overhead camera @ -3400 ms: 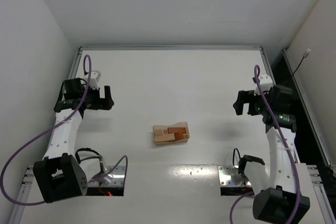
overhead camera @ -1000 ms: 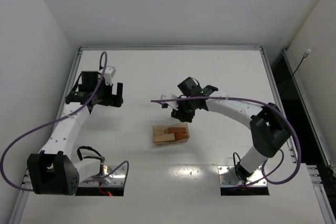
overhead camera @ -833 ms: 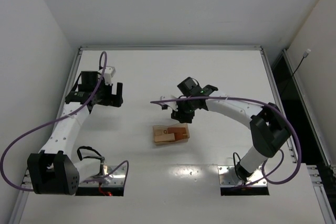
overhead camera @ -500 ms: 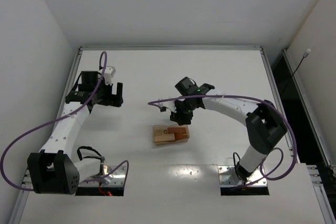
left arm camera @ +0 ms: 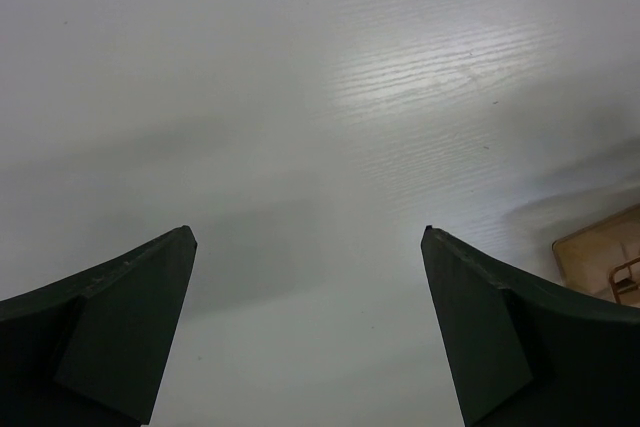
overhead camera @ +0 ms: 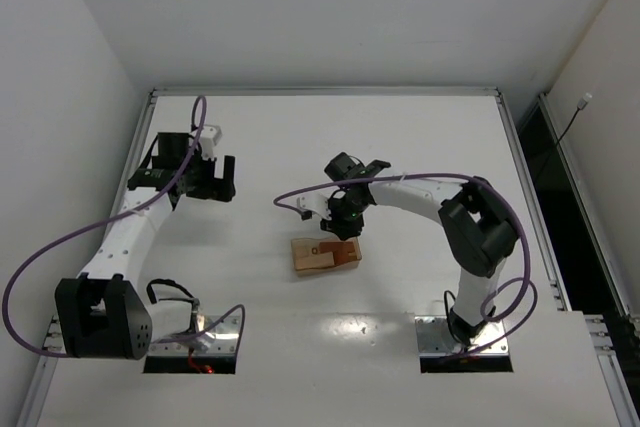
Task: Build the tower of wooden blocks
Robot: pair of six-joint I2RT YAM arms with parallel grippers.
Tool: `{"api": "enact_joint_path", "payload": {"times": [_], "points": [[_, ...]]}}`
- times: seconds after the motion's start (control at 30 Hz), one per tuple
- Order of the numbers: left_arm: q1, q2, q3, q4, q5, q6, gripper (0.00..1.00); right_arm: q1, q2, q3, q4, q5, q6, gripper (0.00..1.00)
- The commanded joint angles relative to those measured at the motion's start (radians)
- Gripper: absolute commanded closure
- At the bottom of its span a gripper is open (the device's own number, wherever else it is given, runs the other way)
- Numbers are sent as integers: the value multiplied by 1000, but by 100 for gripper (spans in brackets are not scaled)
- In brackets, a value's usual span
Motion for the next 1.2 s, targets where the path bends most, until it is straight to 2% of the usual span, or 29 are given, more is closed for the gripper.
{"api": "enact_joint_path", "payload": {"times": [0.0, 0.1, 0.27, 0.33, 0.4, 0.43, 0.5, 0.53, 0.6, 0.63, 0.67, 0.73, 0.83, 0.97, 1.0, 1.17], "points": [[12, 0, 39, 20, -2, -10, 6, 7, -1, 32, 7, 6, -27, 78], [12, 0, 39, 20, -11, -10, 6, 7, -1, 32, 7, 26, -27, 100], [33, 0, 39, 40, -22, -30, 6, -6, -79, 1, 41, 45, 16, 100], [58, 0, 30, 50, -59, -76, 6, -6, -128, -20, 103, 95, 115, 100], [89, 11, 30, 59, -85, -121, 6, -6, -224, -62, 240, 212, 184, 100], [99, 11, 30, 59, -94, -132, 6, -6, -261, -104, 299, 334, 256, 100], [130, 11, 30, 68, -113, -148, 6, 4, -356, -149, 470, 452, 277, 100], [130, 11, 30, 68, -122, -170, 6, 17, -373, -178, 517, 574, 290, 100], [144, 20, 39, 68, -146, -187, 6, 31, -374, -169, 587, 695, 301, 100], [156, 31, 48, 68, -157, -199, 6, 43, -342, -152, 604, 826, 301, 100], [156, 31, 49, 68, -157, -199, 6, 43, -322, -152, 624, 891, 310, 100], [176, 66, 75, 50, -147, -199, 6, 63, -292, -158, 738, 1046, 286, 100], [198, 94, 96, 28, -116, -199, 6, 96, -243, -158, 843, 1146, 191, 100], [224, 103, 96, 28, -107, -190, 6, 163, -144, -235, 1125, 1315, -46, 100], [237, 103, 96, 28, -94, -190, 6, 174, -131, -249, 1245, 1332, -86, 100], [257, 103, 96, 28, -85, -181, 6, 240, -61, -312, 1519, 1410, -327, 100]]}}
